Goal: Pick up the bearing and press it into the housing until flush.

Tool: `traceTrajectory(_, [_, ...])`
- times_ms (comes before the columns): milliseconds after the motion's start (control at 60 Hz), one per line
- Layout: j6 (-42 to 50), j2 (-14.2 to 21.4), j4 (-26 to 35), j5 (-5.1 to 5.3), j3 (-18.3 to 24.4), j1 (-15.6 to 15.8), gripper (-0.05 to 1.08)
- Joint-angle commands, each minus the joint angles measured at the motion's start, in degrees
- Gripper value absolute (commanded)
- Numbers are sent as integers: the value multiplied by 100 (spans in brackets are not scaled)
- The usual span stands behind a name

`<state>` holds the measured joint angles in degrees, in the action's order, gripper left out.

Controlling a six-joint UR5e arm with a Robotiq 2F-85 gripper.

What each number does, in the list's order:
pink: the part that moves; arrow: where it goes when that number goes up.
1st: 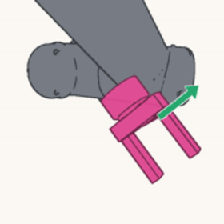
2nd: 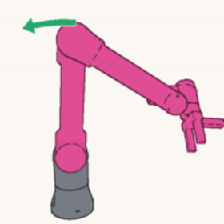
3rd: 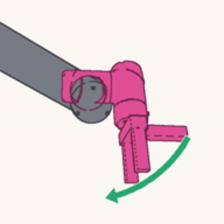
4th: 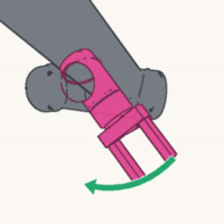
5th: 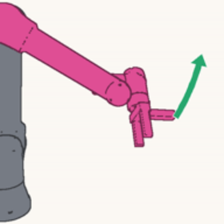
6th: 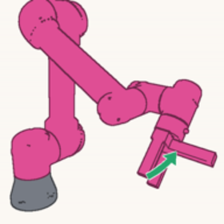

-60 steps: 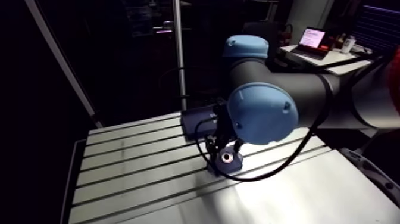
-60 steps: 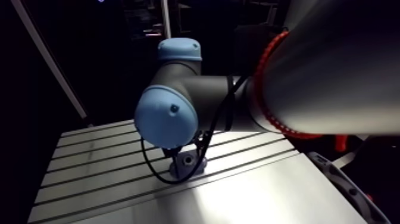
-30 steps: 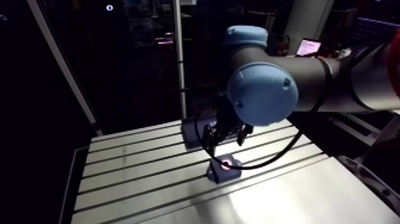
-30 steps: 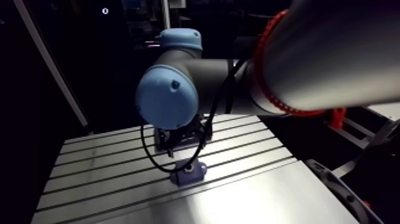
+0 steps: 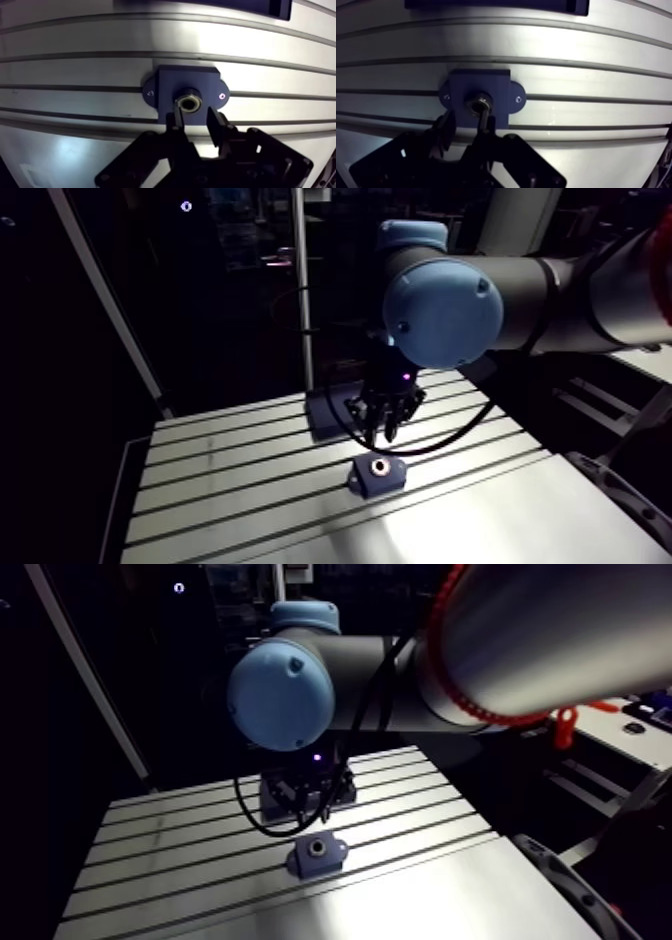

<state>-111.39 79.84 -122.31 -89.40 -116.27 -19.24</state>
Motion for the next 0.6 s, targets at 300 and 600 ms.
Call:
traceTrajectory(300, [34, -175, -438, -79, -232, 8, 107])
traceTrajectory(600, [35, -184, -440, -82, -269, 8, 107])
